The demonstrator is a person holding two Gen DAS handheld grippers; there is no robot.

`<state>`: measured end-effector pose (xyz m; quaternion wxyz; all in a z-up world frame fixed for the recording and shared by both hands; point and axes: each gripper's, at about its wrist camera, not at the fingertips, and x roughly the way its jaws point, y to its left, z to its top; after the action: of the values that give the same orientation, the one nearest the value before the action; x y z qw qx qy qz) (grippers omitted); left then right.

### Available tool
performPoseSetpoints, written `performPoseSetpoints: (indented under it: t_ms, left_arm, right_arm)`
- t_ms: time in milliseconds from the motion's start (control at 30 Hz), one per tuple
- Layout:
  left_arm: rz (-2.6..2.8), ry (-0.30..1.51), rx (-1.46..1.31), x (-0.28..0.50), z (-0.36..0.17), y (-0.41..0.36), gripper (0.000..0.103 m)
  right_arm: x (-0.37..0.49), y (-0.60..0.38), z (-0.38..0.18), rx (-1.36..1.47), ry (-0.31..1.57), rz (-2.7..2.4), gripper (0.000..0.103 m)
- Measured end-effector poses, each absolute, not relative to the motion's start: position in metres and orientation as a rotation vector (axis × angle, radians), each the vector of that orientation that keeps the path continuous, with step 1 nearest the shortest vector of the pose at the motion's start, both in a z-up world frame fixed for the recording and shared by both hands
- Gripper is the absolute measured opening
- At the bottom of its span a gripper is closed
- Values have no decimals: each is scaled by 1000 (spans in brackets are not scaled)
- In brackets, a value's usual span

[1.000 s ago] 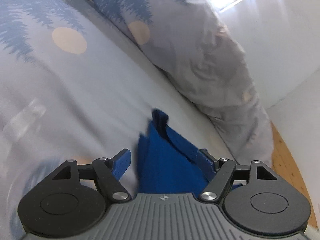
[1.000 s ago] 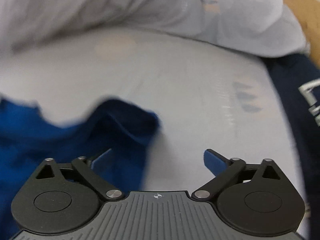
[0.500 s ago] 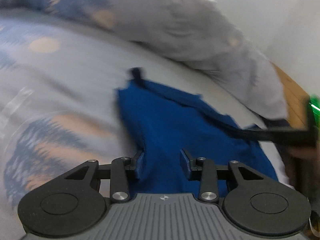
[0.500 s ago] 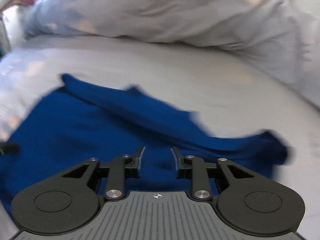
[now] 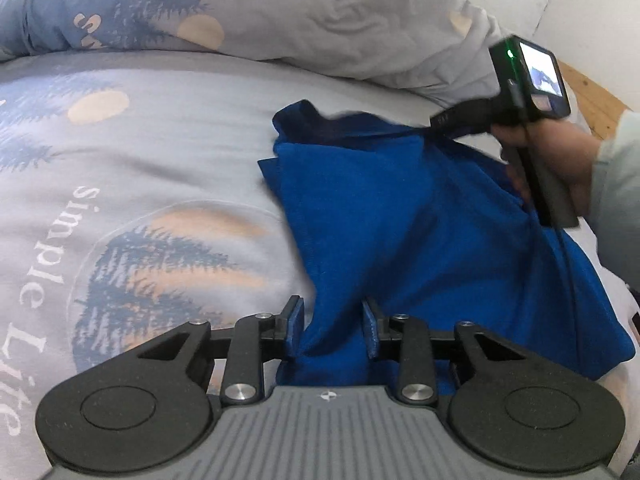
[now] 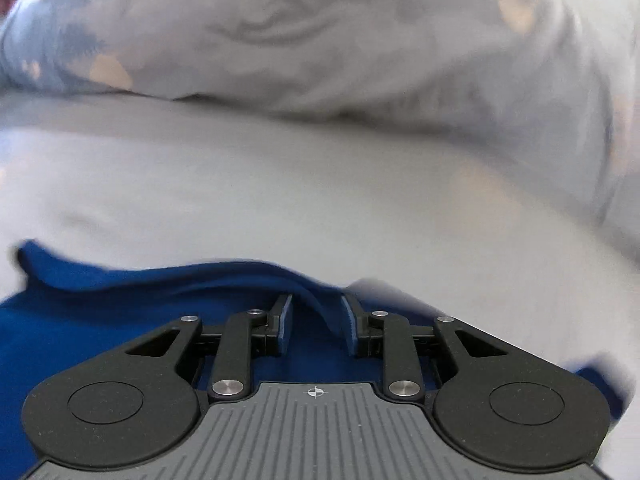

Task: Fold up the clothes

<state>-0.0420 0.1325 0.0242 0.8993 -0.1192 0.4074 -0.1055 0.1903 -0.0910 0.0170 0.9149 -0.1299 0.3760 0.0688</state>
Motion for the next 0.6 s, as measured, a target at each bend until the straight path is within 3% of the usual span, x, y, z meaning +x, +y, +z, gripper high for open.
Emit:
performPoseSetpoints:
  t_ms: [100, 133, 167, 333, 600]
  left_arm:
    - [-226, 845, -263, -42, 24, 135, 41]
    - [-225, 846, -267, -42, 25, 138, 50]
    - [-222, 847, -277, -40, 23, 140, 56]
    - [-177, 846, -400, -34, 24, 166, 76]
    - [-77, 839, -663, -36, 20, 223, 82]
  right_arm:
    - [192, -91, 33, -173, 711, 119, 38]
    - [189, -89, 37, -151, 703, 124, 55]
    - [185, -88, 39, -130, 708, 137, 63]
    - [137, -83, 53, -76, 706, 231, 64]
    - [-24, -30, 68, -238, 629, 441, 76]
